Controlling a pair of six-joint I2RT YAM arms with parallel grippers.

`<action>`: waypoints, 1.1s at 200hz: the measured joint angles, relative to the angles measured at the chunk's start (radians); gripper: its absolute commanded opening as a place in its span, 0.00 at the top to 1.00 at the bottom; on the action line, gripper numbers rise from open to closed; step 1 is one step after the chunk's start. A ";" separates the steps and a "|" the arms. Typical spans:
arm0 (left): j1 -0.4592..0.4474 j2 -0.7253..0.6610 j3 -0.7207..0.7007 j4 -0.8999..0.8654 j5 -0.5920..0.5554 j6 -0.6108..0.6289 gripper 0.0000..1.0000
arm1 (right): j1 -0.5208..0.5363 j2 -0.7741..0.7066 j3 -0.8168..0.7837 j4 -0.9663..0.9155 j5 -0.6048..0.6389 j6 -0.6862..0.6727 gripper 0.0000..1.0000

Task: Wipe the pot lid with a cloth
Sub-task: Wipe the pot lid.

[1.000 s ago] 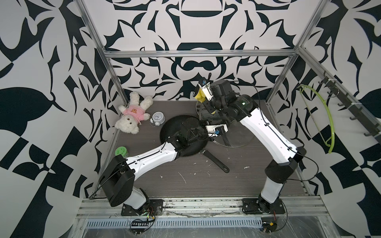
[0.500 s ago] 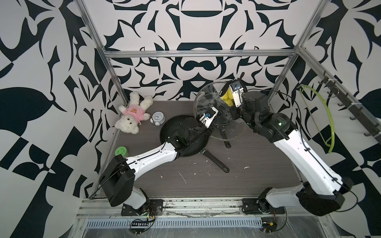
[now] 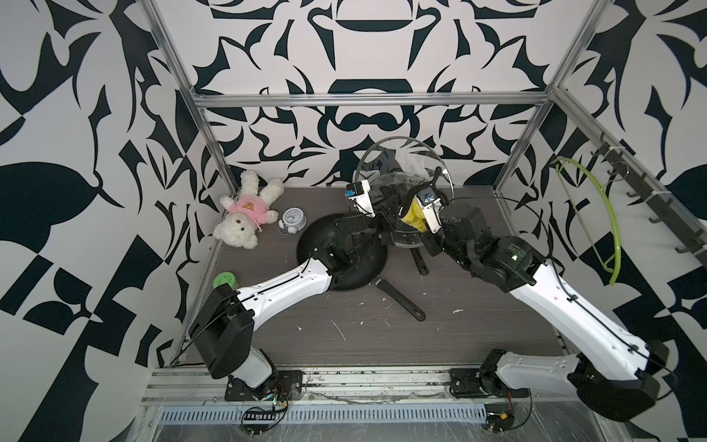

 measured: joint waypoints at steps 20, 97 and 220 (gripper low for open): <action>0.000 0.000 0.019 0.003 -0.010 -0.079 1.00 | 0.019 0.015 -0.007 -0.002 -0.004 0.008 1.00; 0.000 0.002 0.023 0.016 -0.019 -0.055 1.00 | 0.034 -0.027 -0.029 0.023 0.041 0.039 1.00; 0.000 -0.002 -0.134 0.211 0.182 0.781 1.00 | 0.011 0.071 0.256 0.038 0.193 -0.093 1.00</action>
